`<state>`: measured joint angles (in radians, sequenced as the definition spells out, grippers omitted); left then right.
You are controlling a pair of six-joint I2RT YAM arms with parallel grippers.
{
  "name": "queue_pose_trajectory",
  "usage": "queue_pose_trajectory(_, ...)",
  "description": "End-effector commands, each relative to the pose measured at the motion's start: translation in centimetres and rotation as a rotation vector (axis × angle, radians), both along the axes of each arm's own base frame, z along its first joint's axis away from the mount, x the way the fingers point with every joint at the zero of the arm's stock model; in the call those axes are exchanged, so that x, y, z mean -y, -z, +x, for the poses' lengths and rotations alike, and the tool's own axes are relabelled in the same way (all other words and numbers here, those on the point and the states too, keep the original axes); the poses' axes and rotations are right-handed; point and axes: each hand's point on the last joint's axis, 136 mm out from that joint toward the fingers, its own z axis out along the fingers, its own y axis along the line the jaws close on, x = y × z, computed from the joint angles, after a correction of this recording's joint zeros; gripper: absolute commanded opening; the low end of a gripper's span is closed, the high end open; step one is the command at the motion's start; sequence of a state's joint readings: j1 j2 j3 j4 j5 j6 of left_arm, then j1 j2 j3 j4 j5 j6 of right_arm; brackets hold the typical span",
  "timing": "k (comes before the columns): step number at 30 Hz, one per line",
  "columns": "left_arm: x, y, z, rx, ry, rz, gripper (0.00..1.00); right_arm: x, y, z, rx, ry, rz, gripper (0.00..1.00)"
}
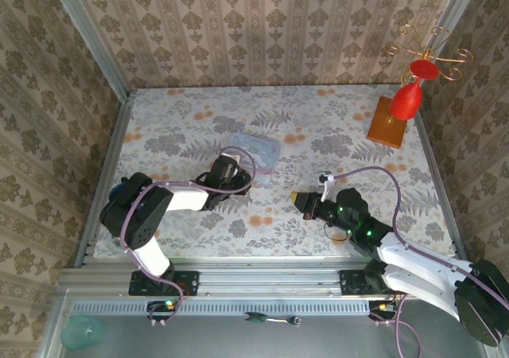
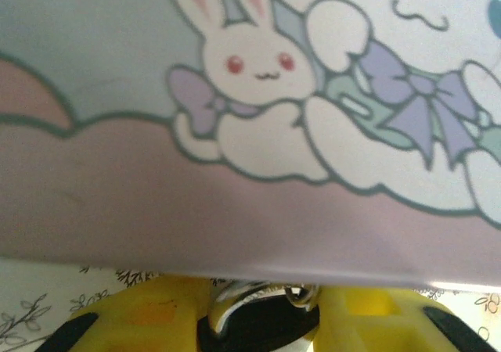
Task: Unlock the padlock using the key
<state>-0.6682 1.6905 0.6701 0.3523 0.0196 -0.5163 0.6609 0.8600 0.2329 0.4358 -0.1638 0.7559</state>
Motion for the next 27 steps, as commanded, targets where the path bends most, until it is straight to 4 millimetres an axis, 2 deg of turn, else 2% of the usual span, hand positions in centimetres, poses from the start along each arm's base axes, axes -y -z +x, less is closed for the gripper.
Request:
queue_pose_trajectory(1, 0.8, 0.9, -0.7, -0.023, 0.051, 0.008, 0.23, 0.1, -0.1, 0.6, 0.005, 0.03, -0.003, 0.0)
queue_pose_trajectory(7, 1.0, -0.2, -1.3, -0.021, 0.072, -0.018, 0.1, -0.5, 0.8, 1.0, -0.043, 0.037, 0.022, 0.0)
queue_pose_trajectory(17, 1.8, -3.1, -2.9, -0.134, 0.042, -0.15, 0.08, -3.7, 2.4, 1.5, -0.093, -0.037, -0.024, 0.0)
queue_pose_trajectory(22, 1.3, -2.3, -4.3, -0.265, -0.085, -0.195, 0.05, -7.2, 3.2, 0.9, -0.071, -0.124, -0.051, 0.0)
queue_pose_trajectory(27, 1.0, -2.5, -5.3, -0.329, -0.172, -0.291, 0.02, -8.6, 5.4, 0.7, -0.089, -0.137, -0.059, 0.0)
